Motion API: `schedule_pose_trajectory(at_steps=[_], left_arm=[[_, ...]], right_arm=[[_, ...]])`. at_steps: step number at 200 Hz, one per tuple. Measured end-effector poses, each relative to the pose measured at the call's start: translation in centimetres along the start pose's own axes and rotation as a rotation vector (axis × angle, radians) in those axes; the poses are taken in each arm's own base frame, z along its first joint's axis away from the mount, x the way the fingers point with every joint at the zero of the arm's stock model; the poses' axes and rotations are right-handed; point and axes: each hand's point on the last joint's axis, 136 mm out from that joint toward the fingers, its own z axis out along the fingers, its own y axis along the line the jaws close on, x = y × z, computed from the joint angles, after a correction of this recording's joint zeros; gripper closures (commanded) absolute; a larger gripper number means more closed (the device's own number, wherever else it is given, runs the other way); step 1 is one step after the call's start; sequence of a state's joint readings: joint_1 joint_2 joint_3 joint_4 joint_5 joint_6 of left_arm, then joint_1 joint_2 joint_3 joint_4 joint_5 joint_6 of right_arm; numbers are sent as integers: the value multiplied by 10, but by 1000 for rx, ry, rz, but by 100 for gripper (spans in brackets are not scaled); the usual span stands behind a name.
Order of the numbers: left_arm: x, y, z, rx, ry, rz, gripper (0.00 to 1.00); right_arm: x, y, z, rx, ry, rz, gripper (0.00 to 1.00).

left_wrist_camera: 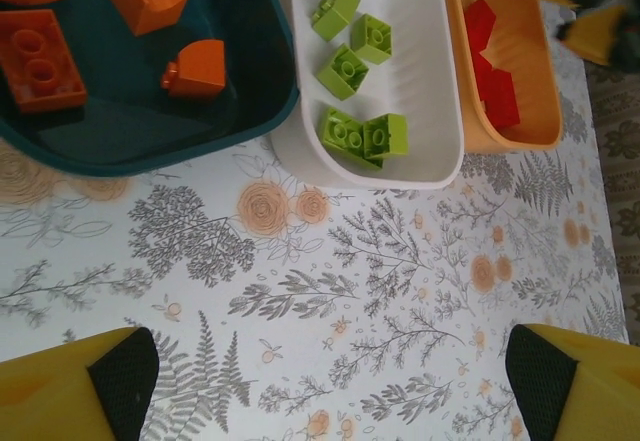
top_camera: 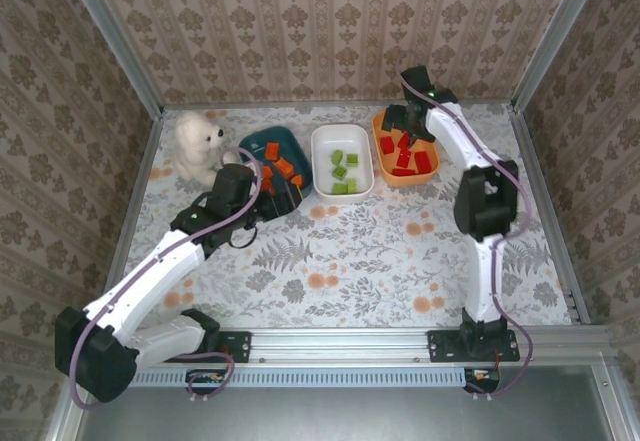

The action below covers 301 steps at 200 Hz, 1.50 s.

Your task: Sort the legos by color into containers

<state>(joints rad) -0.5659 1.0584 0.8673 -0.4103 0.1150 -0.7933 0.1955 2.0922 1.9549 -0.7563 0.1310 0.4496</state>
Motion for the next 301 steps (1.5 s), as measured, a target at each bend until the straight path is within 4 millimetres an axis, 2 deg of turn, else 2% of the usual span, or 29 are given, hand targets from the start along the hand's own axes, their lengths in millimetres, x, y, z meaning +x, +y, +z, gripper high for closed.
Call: schedule_pose_trajectory(at_steps=[6, 25, 40, 57, 73, 96, 113, 126, 144, 162, 176, 221, 246, 263, 276, 291, 301], left_arm=[[-1, 3, -5, -9, -8, -5, 0], [-5, 17, -23, -44, -40, -27, 0], [-8, 33, -40, -91, -71, -50, 0], [-10, 57, -58, -178, -110, -62, 0], [-10, 82, -71, -296, -138, -57, 0], [-10, 129, -89, -558, -186, -44, 0], [-16, 157, -94, -710, -251, 36, 0], [-17, 176, -88, -772, -291, 131, 0], [-9, 203, -68, -833, -297, 262, 0], [-6, 230, -50, -868, -261, 320, 0], [-14, 243, -37, -877, -241, 337, 0], [-53, 260, 21, -796, -208, 389, 0], [-87, 256, 46, -730, -262, 424, 0], [-102, 255, 50, -697, -308, 432, 0], [-108, 250, 48, -668, -361, 450, 0], [-102, 245, 45, -626, -429, 475, 0], [-89, 247, 45, -608, -453, 488, 0]], right_arm=[[0, 4, -23, -21, -45, -6, 0], [8, 11, -91, -99, -177, -19, 0], [26, 10, -132, -154, -238, -32, 0], [48, -6, -157, -162, -264, -32, 0], [74, -41, -165, -86, -279, -15, 0], [115, -101, -160, 34, -317, 8, 0], [142, -139, -152, 113, -400, -21, 0], [159, -150, -137, 143, -443, -85, 0], [172, -159, -110, 188, -431, -159, 0], [173, -164, -86, 223, -392, -201, 0], [167, -164, -70, 231, -395, -213, 0], [152, -163, -22, 207, -377, -226, 0], [129, -164, -13, 166, -432, -176, 0], [119, -159, -15, 116, -500, -164, 0], [122, -153, -17, 70, -559, -171, 0], [140, -154, -13, 44, -563, -179, 0], [150, -155, -9, 41, -545, -184, 0]])
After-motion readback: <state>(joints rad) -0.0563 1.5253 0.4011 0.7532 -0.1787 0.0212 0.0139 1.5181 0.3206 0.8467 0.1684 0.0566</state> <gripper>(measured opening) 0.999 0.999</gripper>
